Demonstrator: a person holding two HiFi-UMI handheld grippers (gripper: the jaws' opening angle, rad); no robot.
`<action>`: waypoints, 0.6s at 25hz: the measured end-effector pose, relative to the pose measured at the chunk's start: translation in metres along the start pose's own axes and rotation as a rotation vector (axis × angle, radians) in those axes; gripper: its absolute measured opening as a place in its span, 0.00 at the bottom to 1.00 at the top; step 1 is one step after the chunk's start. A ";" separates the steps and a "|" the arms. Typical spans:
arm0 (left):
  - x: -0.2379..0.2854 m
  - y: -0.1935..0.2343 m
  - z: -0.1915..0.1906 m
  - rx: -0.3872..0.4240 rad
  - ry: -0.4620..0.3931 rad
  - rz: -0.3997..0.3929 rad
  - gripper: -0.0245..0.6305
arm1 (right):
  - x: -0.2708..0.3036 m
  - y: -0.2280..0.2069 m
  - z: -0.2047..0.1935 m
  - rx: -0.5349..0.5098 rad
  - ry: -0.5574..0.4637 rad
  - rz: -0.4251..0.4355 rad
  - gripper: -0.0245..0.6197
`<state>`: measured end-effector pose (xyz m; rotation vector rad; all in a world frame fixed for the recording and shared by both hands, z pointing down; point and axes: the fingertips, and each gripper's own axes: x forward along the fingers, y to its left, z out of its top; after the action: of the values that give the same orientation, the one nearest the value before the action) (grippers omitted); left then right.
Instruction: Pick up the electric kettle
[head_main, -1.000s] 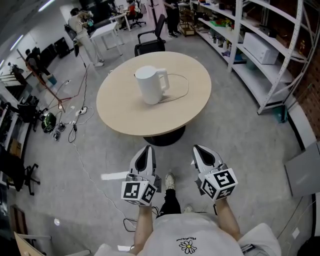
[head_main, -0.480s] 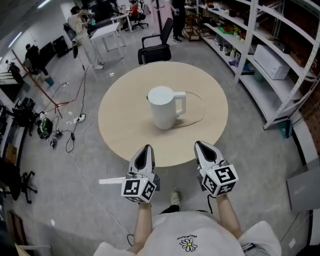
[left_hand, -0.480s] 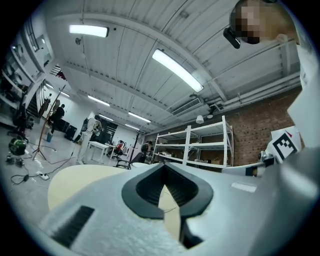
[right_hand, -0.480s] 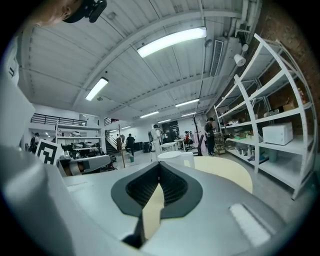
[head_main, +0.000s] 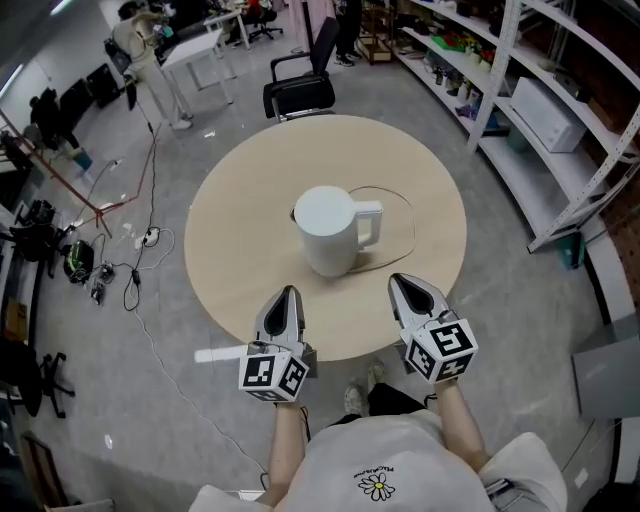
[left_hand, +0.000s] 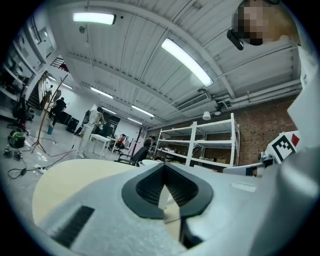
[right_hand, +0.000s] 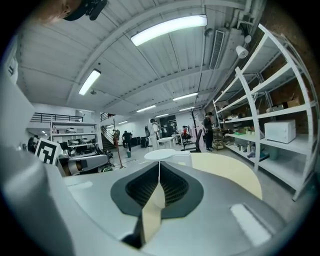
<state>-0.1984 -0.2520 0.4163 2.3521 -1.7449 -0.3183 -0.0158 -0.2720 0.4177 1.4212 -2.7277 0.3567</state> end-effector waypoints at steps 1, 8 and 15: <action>0.010 0.003 0.001 0.003 -0.005 0.007 0.04 | 0.008 -0.006 0.004 0.008 -0.003 0.014 0.06; 0.067 0.025 -0.016 0.024 0.023 0.103 0.04 | 0.059 -0.049 0.019 -0.010 0.016 0.054 0.09; 0.100 0.020 -0.023 0.068 0.021 -0.002 0.19 | 0.097 -0.077 0.015 -0.002 0.042 0.091 0.16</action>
<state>-0.1820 -0.3532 0.4382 2.3945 -1.7715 -0.2372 -0.0083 -0.3953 0.4313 1.2774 -2.7638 0.3831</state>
